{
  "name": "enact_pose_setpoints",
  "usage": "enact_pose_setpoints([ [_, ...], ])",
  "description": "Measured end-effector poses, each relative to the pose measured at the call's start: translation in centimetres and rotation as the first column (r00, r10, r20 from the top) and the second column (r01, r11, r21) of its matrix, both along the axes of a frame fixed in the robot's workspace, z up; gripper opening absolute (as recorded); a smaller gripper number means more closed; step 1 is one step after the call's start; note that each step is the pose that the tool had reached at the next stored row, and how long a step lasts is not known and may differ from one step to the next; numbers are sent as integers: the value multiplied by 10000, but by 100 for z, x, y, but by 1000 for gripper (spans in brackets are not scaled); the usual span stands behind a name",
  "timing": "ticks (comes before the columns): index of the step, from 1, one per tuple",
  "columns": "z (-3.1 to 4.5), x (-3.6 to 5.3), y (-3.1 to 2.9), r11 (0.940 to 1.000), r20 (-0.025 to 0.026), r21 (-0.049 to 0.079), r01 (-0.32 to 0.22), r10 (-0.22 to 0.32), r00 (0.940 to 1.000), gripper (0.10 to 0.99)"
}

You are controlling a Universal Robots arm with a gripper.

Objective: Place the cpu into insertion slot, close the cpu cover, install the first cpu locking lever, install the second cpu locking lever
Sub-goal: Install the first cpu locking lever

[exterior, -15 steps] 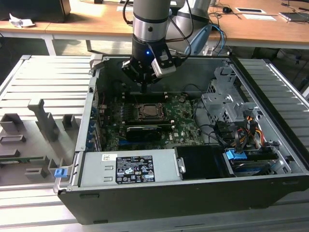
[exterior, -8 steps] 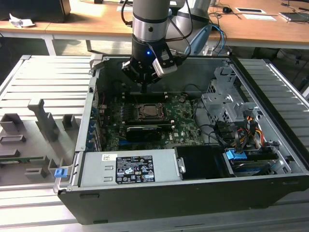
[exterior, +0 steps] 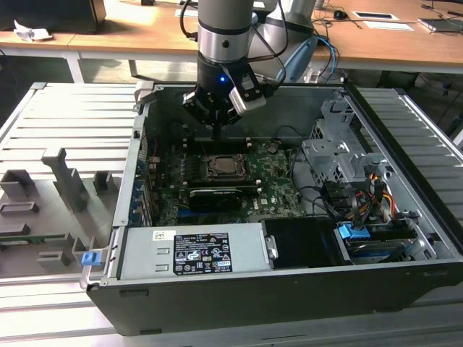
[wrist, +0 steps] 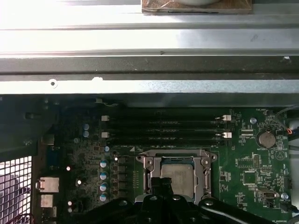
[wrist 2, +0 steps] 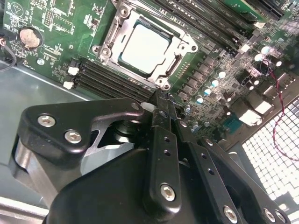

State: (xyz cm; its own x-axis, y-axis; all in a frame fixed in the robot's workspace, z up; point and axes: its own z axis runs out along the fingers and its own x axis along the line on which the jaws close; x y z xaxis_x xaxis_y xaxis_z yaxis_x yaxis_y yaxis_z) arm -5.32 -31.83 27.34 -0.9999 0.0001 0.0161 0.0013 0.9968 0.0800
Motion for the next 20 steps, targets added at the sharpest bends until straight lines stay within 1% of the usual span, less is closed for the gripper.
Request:
enact_pose_setpoints([
  [1, 0, -3, 0, 10000, 27, -1, -26, 26, 10000, 106],
  [2, 0, -11, -2, 10000, 87, -1, -62, 62, 9999, 106],
  [3, -1, -14, -4, 10000, 117, -1, -82, 82, 9999, 106],
  [4, -1, -17, -4, 10000, 135, -1, -93, 93, 9999, 106],
  [7, -2, -23, -6, 9999, 151, -1, -126, 126, 9998, 106],
  [12, -4, -36, -7, 9998, 155, -2, -211, 211, 9997, 106],
  [14, -7, -39, -7, 9994, 155, -2, -332, 332, 9993, 106],
  [18, -13, -54, -7, 9969, 161, -1, -787, 787, 9968, 106],
  [20, -21, -77, -7, 9966, 162, 5, -829, 829, 9964, 106],
])
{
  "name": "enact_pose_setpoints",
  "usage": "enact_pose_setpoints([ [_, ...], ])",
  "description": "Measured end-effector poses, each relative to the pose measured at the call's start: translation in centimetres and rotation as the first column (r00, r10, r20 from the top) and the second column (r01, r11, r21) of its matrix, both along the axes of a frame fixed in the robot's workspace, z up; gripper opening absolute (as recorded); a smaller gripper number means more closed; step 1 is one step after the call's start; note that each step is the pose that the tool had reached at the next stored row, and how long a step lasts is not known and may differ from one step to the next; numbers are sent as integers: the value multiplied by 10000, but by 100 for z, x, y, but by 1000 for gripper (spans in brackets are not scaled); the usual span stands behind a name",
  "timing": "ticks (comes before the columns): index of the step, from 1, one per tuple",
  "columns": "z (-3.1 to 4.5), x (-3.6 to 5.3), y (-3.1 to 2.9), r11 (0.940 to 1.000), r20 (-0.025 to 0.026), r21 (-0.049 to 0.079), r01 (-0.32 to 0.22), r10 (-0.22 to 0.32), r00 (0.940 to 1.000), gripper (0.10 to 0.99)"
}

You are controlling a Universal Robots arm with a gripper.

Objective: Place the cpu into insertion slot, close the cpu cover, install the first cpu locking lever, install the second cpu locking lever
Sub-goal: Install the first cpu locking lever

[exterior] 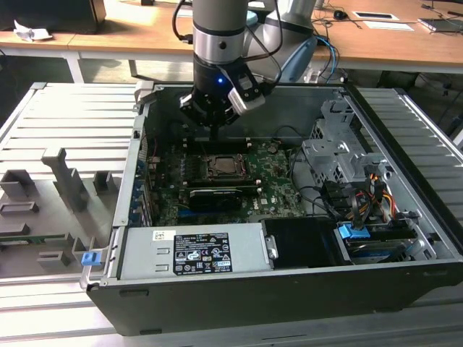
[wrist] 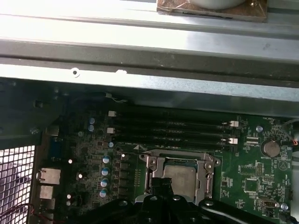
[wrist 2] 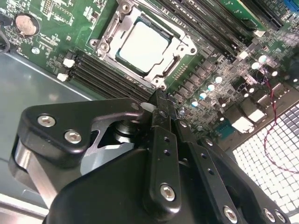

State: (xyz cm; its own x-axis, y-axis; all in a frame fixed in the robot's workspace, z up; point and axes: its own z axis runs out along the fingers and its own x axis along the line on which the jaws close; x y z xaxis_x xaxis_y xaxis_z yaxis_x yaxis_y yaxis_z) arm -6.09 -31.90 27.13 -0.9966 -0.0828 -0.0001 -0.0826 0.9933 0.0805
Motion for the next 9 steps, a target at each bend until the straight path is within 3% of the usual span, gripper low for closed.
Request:
enact_pose_setpoints([
  [9, -50, -108, -2, 9998, 8, 0, 192, -192, 9998, 106],
])
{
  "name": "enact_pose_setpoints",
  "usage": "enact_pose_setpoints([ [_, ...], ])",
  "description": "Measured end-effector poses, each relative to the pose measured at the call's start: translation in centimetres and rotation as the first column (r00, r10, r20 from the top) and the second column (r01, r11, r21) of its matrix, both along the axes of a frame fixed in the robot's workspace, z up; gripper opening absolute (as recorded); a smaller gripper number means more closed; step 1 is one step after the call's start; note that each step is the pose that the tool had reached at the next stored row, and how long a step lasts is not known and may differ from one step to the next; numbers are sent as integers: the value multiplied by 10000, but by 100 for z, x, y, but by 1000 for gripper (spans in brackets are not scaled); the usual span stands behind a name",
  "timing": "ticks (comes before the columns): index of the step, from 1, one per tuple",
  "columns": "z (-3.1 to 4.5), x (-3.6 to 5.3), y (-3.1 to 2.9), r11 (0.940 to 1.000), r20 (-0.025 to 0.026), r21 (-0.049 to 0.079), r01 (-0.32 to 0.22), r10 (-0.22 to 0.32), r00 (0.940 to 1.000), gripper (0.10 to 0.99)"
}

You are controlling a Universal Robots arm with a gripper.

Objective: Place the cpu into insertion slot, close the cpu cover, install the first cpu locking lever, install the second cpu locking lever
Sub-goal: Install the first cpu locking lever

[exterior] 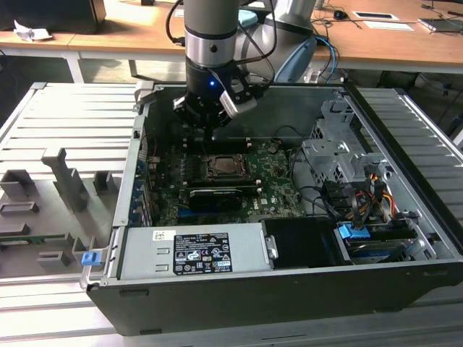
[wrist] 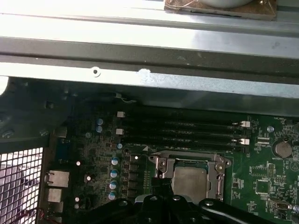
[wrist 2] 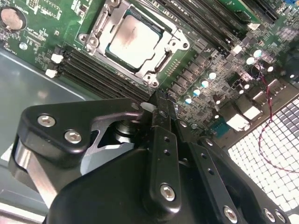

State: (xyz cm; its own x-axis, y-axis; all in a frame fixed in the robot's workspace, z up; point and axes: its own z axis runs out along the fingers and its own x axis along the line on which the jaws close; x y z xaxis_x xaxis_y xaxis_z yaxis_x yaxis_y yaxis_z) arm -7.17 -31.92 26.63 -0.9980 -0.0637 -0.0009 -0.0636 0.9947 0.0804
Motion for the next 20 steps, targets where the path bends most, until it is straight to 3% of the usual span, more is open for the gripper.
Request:
enact_pose_setpoints([
  [4, -40, -168, 1, 9999, 17, 2, 104, -104, 9999, 106],
  [10, -76, -297, 15, 9999, 16, 0, 104, -104, 9999, 106],
  [16, -117, -338, 137, 9999, 16, 0, 104, -104, 9999, 106],
  [20, -122, -337, 142, 9999, 16, 0, 105, -105, 9999, 106],
])
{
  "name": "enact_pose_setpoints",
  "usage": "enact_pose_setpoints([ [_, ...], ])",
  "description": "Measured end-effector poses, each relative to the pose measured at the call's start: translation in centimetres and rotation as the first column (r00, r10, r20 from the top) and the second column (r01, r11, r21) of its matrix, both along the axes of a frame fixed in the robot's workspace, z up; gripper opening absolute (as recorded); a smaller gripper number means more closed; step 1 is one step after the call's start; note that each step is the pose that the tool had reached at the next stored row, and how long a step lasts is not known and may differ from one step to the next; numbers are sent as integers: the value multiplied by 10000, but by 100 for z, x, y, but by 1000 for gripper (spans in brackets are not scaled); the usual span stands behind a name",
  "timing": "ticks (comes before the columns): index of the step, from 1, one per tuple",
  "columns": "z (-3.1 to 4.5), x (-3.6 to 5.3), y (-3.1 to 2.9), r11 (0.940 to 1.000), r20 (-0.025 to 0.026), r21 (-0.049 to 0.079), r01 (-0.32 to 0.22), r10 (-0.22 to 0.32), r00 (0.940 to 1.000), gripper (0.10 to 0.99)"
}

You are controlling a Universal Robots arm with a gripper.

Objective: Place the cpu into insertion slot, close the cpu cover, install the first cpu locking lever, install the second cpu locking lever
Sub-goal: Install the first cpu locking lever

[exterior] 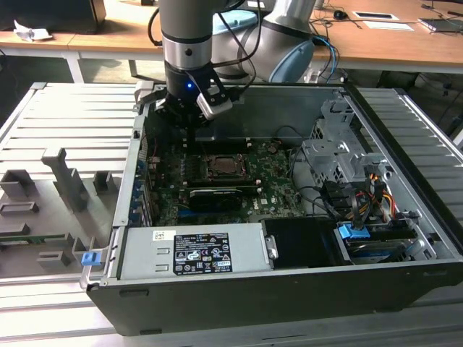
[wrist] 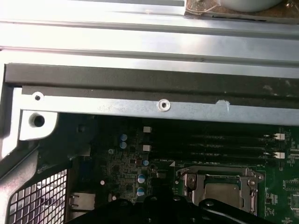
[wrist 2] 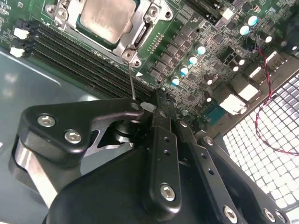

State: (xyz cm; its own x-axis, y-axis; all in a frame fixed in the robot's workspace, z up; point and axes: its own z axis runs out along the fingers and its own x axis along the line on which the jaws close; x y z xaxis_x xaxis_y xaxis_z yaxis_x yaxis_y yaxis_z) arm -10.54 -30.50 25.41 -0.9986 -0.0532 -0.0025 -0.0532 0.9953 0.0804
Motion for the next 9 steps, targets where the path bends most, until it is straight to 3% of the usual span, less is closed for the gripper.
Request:
enact_pose_setpoints([
  [9, 7, 40, 1, 10000, 0, -3, -2, 2, 10000, 106],
])
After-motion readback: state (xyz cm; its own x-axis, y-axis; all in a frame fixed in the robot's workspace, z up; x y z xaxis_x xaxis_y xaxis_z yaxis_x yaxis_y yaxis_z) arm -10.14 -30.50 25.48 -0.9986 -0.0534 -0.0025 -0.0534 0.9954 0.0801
